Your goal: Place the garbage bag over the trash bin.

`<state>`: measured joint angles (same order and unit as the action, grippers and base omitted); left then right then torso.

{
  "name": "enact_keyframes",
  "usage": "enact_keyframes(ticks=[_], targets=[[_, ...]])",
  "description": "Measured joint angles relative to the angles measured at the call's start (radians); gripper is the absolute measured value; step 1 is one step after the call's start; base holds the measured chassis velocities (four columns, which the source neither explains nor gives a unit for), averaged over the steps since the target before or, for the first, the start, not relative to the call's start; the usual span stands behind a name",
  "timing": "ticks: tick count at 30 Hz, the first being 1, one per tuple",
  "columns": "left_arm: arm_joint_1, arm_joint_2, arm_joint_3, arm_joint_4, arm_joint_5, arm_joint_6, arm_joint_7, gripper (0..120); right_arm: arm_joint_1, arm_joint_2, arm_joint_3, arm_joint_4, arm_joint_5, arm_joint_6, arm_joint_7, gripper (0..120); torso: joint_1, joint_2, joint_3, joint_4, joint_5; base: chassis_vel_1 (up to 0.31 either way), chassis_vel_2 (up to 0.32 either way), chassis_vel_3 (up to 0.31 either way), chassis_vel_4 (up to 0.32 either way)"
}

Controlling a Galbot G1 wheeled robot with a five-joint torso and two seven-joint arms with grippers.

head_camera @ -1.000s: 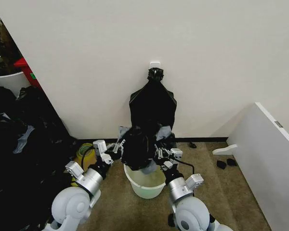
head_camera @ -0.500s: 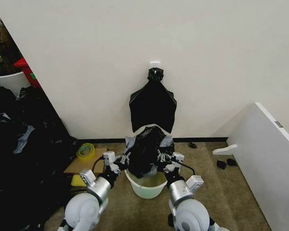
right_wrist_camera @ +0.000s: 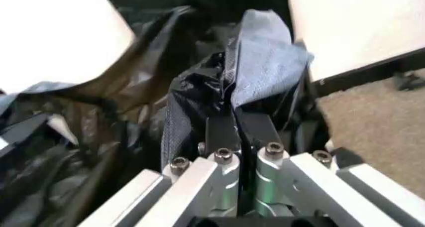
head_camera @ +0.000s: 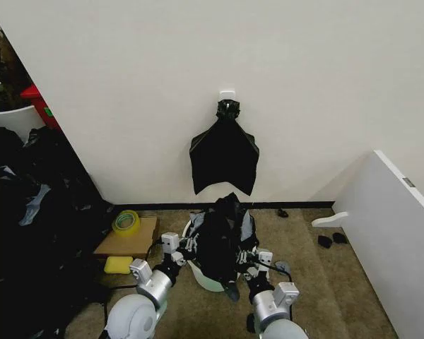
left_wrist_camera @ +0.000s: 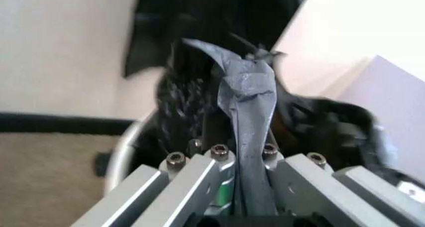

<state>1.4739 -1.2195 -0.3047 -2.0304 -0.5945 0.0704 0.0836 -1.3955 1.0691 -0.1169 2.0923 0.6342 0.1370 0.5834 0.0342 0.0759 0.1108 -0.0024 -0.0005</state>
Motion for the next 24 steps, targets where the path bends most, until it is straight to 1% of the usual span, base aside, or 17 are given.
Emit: enact_keyframes(ticks=[1,5,7,10,12,13,16,22,24], targets=[[0.013,0.013,-0.016,-0.008,0.024,-0.018,-0.017,0,-0.017,-0.023,0.007,0.026,0.000,0.000,0.012,0,0.000,0.000,0.000,-0.0001,-0.0001,0.000,0.000,0.000,0.000],[0.034,0.031,-0.031,-0.010,0.065,-0.035,-0.032,0,-0.041,-0.053,0.013,0.052,0.000,0.001,0.019,0,0.000,0.000,0.000,-0.0001,-0.0002,0.000,0.000,0.000,0.000],[0.063,0.042,-0.037,-0.016,0.103,-0.047,-0.043,0,-0.075,-0.093,0.013,0.079,-0.004,0.000,0.032,0,0.000,0.000,0.000,-0.0001,-0.0002,0.000,0.000,0.000,0.000],[0.080,0.043,-0.037,-0.018,0.130,-0.057,-0.044,0,-0.096,-0.116,0.013,0.087,-0.020,-0.005,0.039,0,0.000,0.000,0.000,-0.0001,0.0000,0.000,0.000,0.000,0.000],[0.096,0.032,-0.033,-0.015,0.179,-0.073,-0.043,0,-0.115,-0.140,0.014,0.088,-0.051,-0.016,0.052,0,0.000,0.000,0.000,-0.0001,0.0000,0.000,0.000,0.000,0.000],[0.096,0.032,-0.033,-0.015,0.179,-0.073,-0.043,0,-0.115,-0.140,0.014,0.088,-0.051,-0.016,0.052,0,0.000,0.000,0.000,-0.0001,0.0000,0.000,0.000,0.000,0.000],[0.129,0.019,-0.027,-0.012,0.225,-0.092,-0.038,0,-0.146,-0.160,0.016,0.088,-0.099,-0.020,0.062,0,0.000,0.000,0.000,-0.0001,0.0000,0.000,0.000,0.000,0.000],[0.170,0.022,-0.035,-0.014,0.268,-0.116,-0.037,0,-0.184,-0.175,0.006,0.081,-0.139,-0.020,0.040,0,0.000,0.000,0.000,-0.0001,0.0000,0.000,0.000,0.000,0.000],[0.188,0.022,-0.038,0.000,0.311,-0.130,-0.042,0,-0.184,-0.176,0.003,0.037,-0.178,-0.019,0.022,0,0.000,0.000,0.000,-0.0001,0.0000,0.000,0.000,0.000,0.000]])
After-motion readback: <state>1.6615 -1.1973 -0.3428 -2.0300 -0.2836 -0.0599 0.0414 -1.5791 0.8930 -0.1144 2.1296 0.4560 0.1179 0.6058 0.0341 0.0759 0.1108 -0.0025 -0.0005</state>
